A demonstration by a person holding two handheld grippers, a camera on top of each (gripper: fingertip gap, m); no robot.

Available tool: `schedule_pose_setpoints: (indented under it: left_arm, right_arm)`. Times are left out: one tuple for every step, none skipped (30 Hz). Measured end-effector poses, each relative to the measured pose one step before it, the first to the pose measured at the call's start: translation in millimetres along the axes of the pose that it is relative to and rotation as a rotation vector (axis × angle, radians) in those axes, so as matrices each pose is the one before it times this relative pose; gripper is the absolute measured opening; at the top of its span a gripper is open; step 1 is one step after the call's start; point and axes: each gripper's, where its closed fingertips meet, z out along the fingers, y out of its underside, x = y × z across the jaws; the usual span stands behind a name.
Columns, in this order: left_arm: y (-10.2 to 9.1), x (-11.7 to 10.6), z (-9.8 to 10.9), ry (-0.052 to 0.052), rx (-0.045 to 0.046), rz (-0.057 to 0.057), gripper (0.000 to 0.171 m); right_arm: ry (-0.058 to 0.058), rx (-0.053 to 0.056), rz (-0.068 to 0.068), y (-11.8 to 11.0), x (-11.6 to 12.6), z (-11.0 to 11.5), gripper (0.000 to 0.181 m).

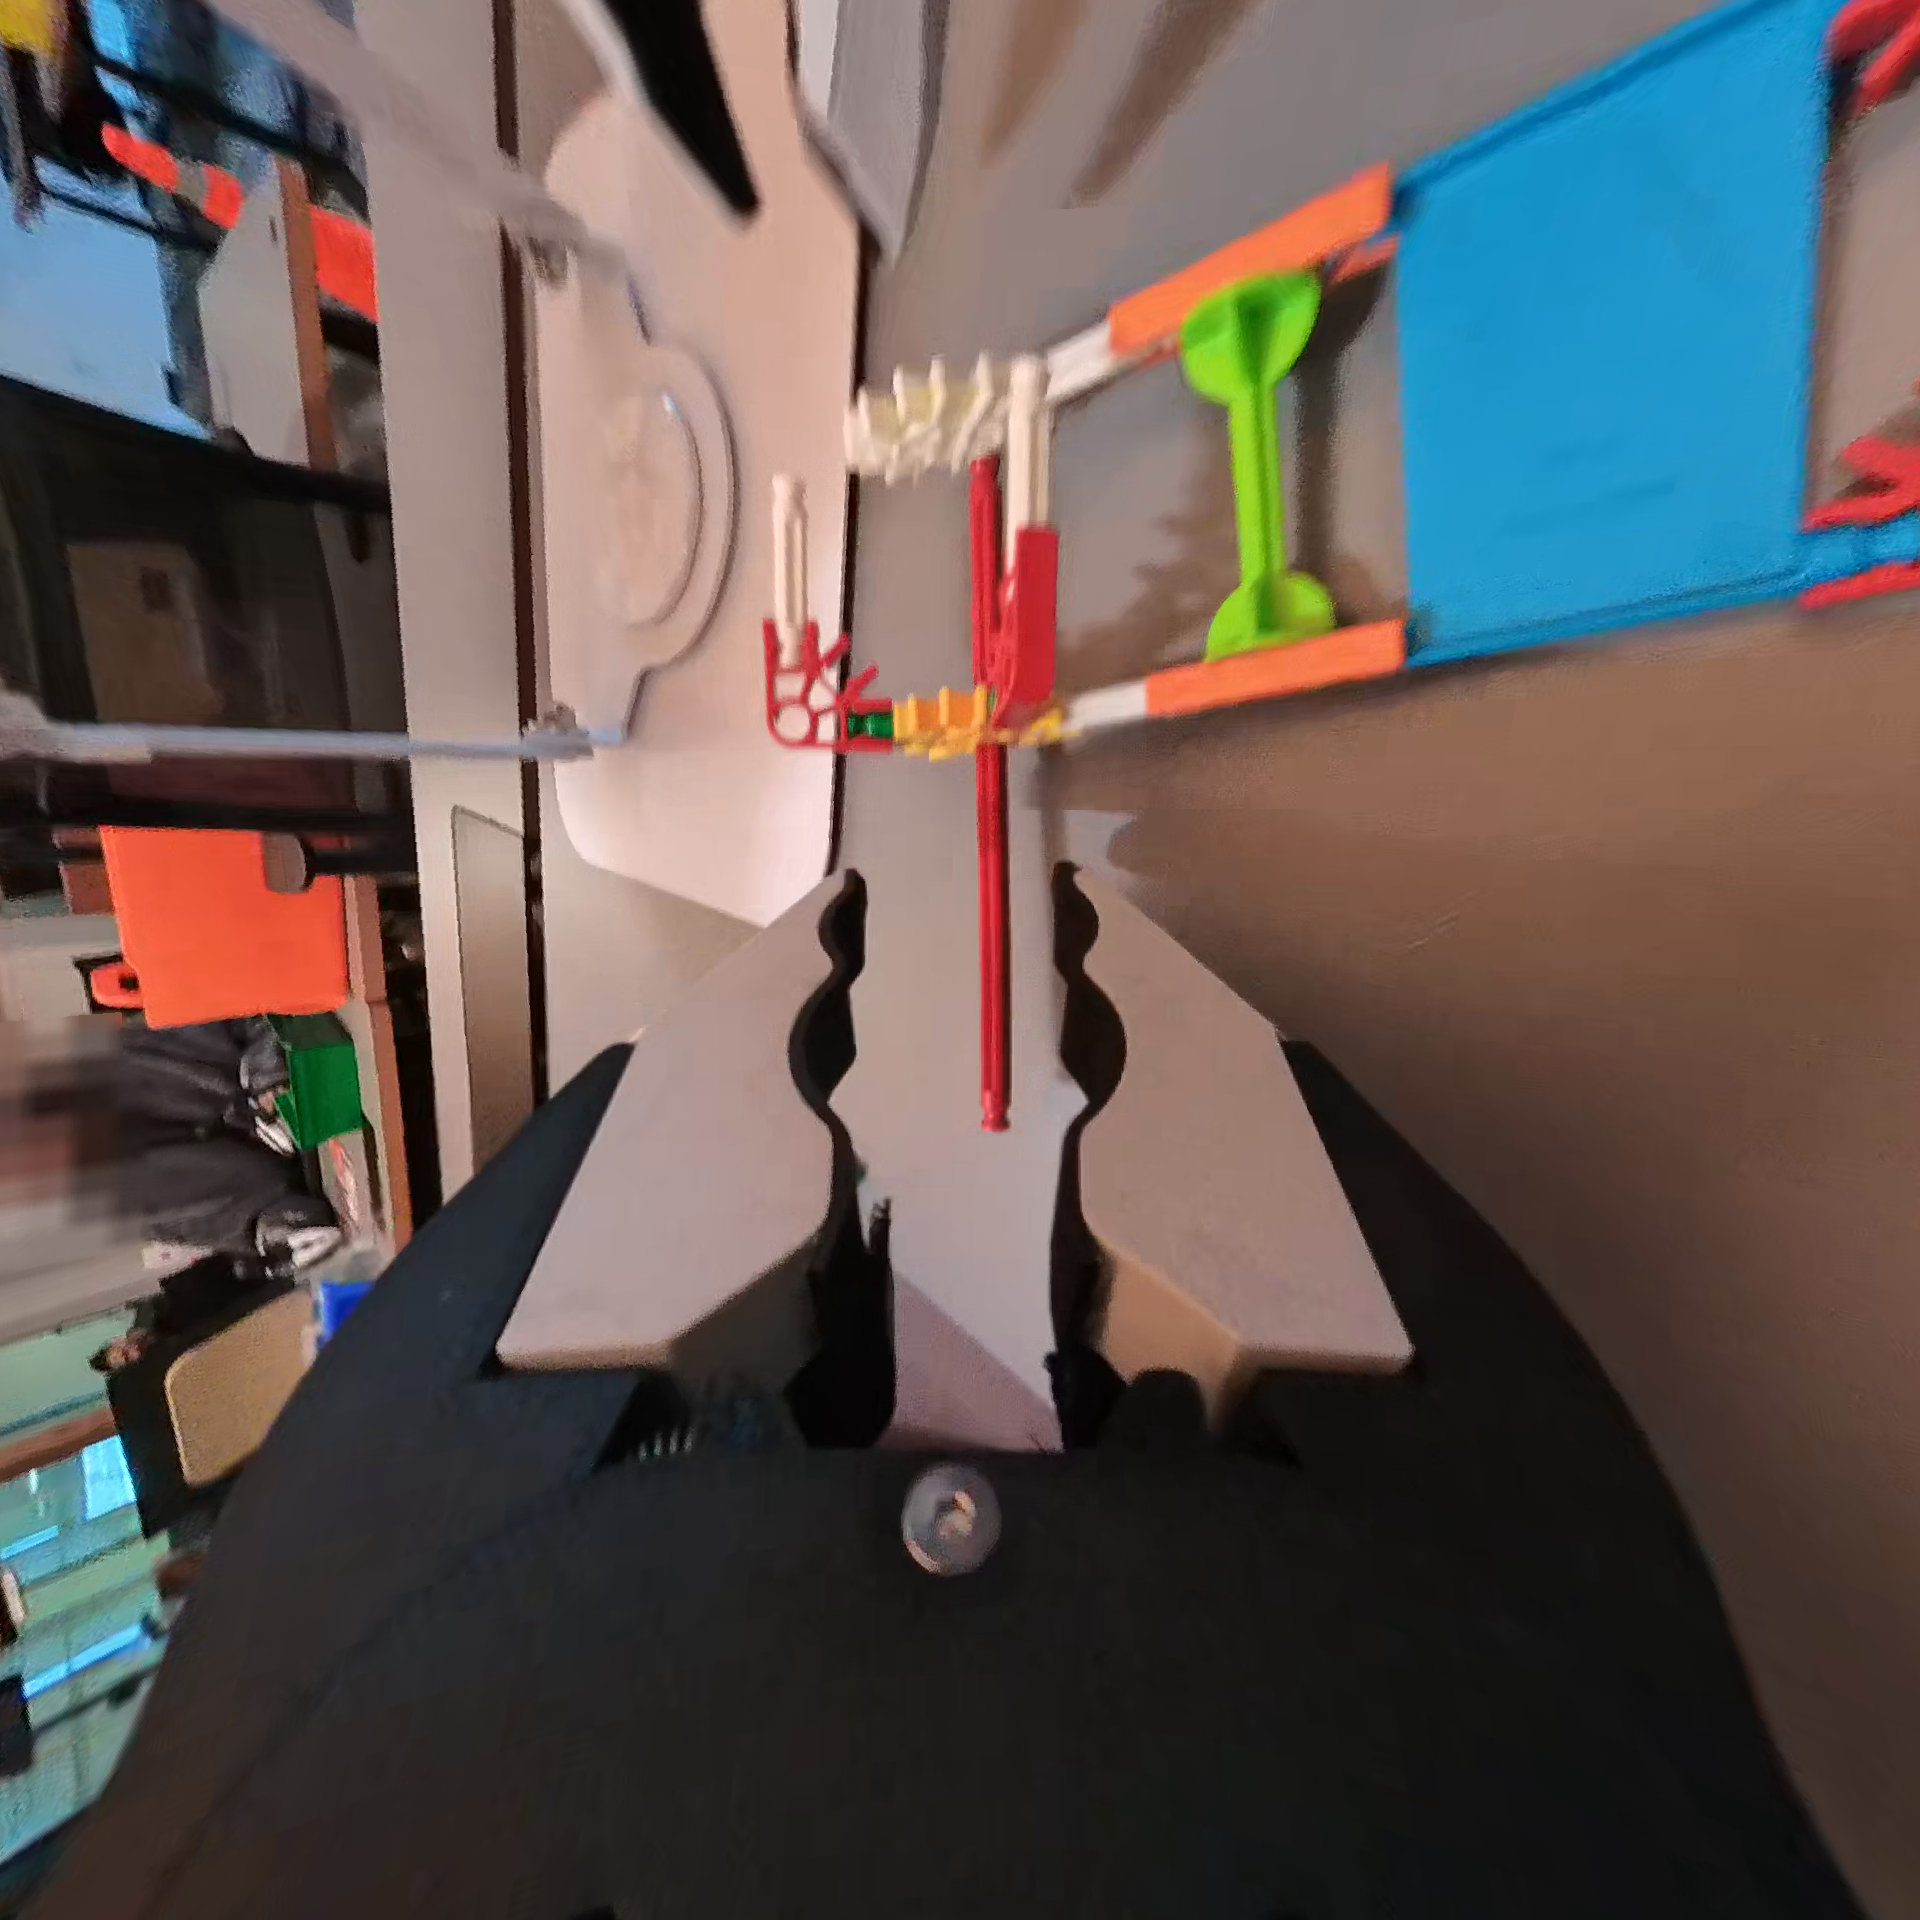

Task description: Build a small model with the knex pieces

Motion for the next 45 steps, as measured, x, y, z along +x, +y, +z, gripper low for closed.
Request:
schedule_pose_setpoints:
  left_arm:
    - [7.36,0.05,1.95,0.0073,-0.02988,-0.0116,0.035]
    - [7.05,1.16,2.27,0.0117,-0.02956,-0.0117,0.035]
    - [4.91,2.18,1.98,0.0156,-0.01977,-0.0083,0.028]
    - [1.34,1.52,0.73,0.0101,-0.00048,-0.0055,0.023]
    - [0.40,2.55,0.17,0.0205,-0.00129,-0.0153,0.018]
    - [0.25,1.29,0.02,0.0117,-0.00526,-0.0153,0.016]
    - [0.10,0.44,-0.09,0.0017,-0.00530,-0.0014,0.015]
    - [0.20,1.54,-0.17,0.0052,-0.00439,0.0050,0.012]
    - [0.14,1.94,0.10,0.0072,-0.00429,-0.0012,0.009]
    - [0.17,0.09,-0.07,-0.0019,-0.00435,-0.0019,0.009]
    - [0.45,0.94,-0.44,0.0042,-0.00478,0.0006,0.008]
    - [0.26,1.02,-0.68,0.0059,-0.00282,-0.0026,0.007]
    - [-0.20,0.90,-0.77,0.0058,0.00051,-0.0026,0.008]
    - [-0.47,2.41,-0.65,0.0146,0.00244,-0.0064,0.006]
    - [-2.24,3.58,-0.93,0.0210,0.01286,-0.0117,0.004]
    - [-2.58,2.92,-1.17,0.0180,0.01182,-0.0084,0.004]
    - [-1.15,2.03,-0.85,0.0086,0.00188,-0.0001,0.004]
    - [-0.16,0.76,-0.53,-0.0010,-0.00279,0.0068,0.005]
    - [0.04,0.14,-0.13,-0.0028,-0.00419,0.0012,0.005]
    - [0.07,0.39,-0.30,0.0029,-0.00115,-0.0051,0.005]
    - [0.13,0.11,-0.45,0.0038,0.00125,-0.0064,0.006]
    - [0.46,-0.10,-0.27,0.0019,0.00029,-0.0031,0.007]
    - [0.65,-0.48,-0.33,-0.0012,-0.00220,0.0001,0.008]
    - [0.48,-0.45,-0.28,-0.0023,-0.00357,0.0000,0.009]
    - [0.08,0.44,-0.14,0.0013,-0.00327,-0.0002,0.009]
    - [-0.01,0.60,0.02,0.0014,-0.00300,0.0005,0.008]
    - [0.05,0.10,-0.01,-0.0016,-0.00344,0.0017,0.007]
    - [0.00,-0.09,-0.20,-0.0037,-0.00339,0.0020,0.008]
    - [0.10,0.68,-0.36,0.0037,-0.00324,-0.0024,0.007]
    - [0.03,0.89,-0.62,0.0061,-0.00071,-0.0038,0.008]
    - [0.45,0.62,-0.82,0.0045,-0.00174,-0.0022,0.009]
    - [0.16,1.25,-0.79,0.0077,0.00023,-0.0023,0.009]
    - [-0.47,1.96,-0.80,0.0119,0.00352,-0.0029,0.008]
    - [-0.53,2.08,-0.77,0.0113,0.00269,-0.0035,0.008]
    - [-1.40,2.13,-0.83,0.0113,0.00473,-0.0030,0.009]
    - [-3.17,3.66,-1.28,0.0201,0.01439,-0.0029,0.011]
    - [-4.36,4.20,-1.00,0.0236,0.01995,-0.0058,0.012]
    - [-4.87,4.06,-0.28,0.0209,0.02175,-0.0050,0.014]
    - [-4.94,4.44,-0.10,0.0229,0.02291,-0.0052,0.014]
    - [-3.55,3.47,0.02,0.0189,0.01626,-0.0061,0.015]
    - [-1.99,1.65,0.07,0.0099,0.01075,-0.0020,0.016]
    - [-1.92,0.60,-0.33,0.0061,0.01476,-0.0050,0.016]
    - [-2.06,0.53,-0.91,0.0105,0.01998,-0.0098,0.016]
    - [-0.64,0.56,-1.01,0.0142,0.01286,-0.0135,0.017]
    - [1.24,-1.08,-0.93,0.0038,-0.00042,-0.0101,0.017]
  right_arm:
    - [-0.0500,0.0035,0.0080,-0.74,-7.15,-3.64,0.023]
    - [-0.0560,0.0036,0.0089,-0.68,-8.92,-2.73,0.023]
    - [-0.0563,-0.0063,0.0087,0.64,-9.35,-1.49,0.023]
    - [-0.0421,-0.0088,0.0022,1.04,-7.71,0.05,0.023]
    - [-0.0344,-0.0104,-0.0015,1.30,-6.85,1.41,0.023]
    - [-0.0341,-0.0147,0.0001,1.98,-6.71,2.72,0.023]
    - [-0.0223,-0.0121,-0.0007,1.56,-4.55,3.32,0.023]
    - [-0.0132,-0.0092,-0.0012,1.11,-2.92,3.48,0.023]
    - [-0.0062,-0.0088,0.0012,0.98,-1.28,3.18,0.023]
    - [0.0089,0.0023,0.0059,-0.69,1.68,2.02,0.023]
    - [0.0148,0.0128,0.0128,-2.30,3.26,0.98,0.023]
    - [0.0152,0.0083,0.0140,-1.53,3.74,0.79,0.022]
    - [0.0272,0.0036,0.0092,-0.56,5.41,0.69,0.021]
    - [0.0344,0.0008,0.0065,0.03,6.33,0.93,0.021]
    - [0.0245,-0.0027,0.0026,0.57,4.39,1.70,0.021]
    - [0.0232,-0.0035,-0.0036,0.52,3.40,2.36,0.021]
    - [0.0330,-0.0114,-0.0069,1.52,4.44,2.55,0.022]
    - [0.0263,-0.0217,-0.0089,2.68,3.26,1.88,0.022]
    - [0.0083,-0.0157,-0.0085,1.78,0.51,0.21,0.023]
    - [-0.0025,0.0001,0.0012,-0.36,-0.39,-1.83,0.024]
    - [-0.0139,0.0109,0.0141,-2.10,-1.15,-3.58,0.025]
    - [-0.0309,0.0207,0.0245,-3.58,-3.11,-4.62,0.026]
    - [-0.0425,0.0274,0.0324,-4.70,-4.59,-4.64,0.027]
    - [-0.0478,0.0212,0.0340,-3.77,-5.93,-3.16,0.028]
    - [-0.0487,0.0027,0.0285,-0.51,-6.86,-0.54,0.029]
    - [-0.0318,-0.0170,0.0176,2.95,-5.17,2.23,0.031]
    - [-0.0016,-0.0229,0.0034,3.76,-1.06,3.95,0.033]
    - [0.0090,-0.0127,-0.0008,1.78,0.53,3.91,0.034]
    - [0.0007,-0.0021,0.0014,-0.57,-0.27,2.81,0.034]
    - [0.0075,0.0056,-0.0037,-1.70,0.95,1.46,0.033]
    - [0.0216,0.0086,-0.0065,-1.70,3.54,0.64,0.029]
    - [0.0254,0.0059,-0.0054,-0.91,4.54,0.44,0.023]
    - [0.0217,0.0062,-0.0059,-0.58,4.18,0.37,0.020]
    - [0.0245,0.0052,-0.0064,-0.38,4.42,0.24,0.019]
    - [0.0359,0.0029,-0.0102,-0.20,5.70,0.42,0.019]
    - [0.0395,0.0022,-0.0159,-0.36,5.79,0.62,0.019]
    - [0.0460,0.0088,-0.0158,-1.58,6.64,0.32,0.017]
    - [0.0544,0.0151,-0.0097,-2.66,7.96,0.33,0.021]
    - [0.0321,0.0051,-0.0090,-0.84,4.72,1.25,0.017]
    - [-0.0023,-0.0057,-0.0098,1.25,-0.69,1.88,0.020]
    - [-0.0075,-0.0048,-0.0033,1.71,-1.21,1.35,0.021]
    - [0.0040,0.0020,0.0007,0.68,0.97,0.26,0.024]
    - [0.0027,0.0039,0.0015,0.33,1.28,-0.64,0.024]
    - [-0.0024,0.0002,0.0033,0.40,0.98,-1.41,0.025]
    - [0.0006,0.0032,0.0051,-0.41,1.64,-2.22,0.026]
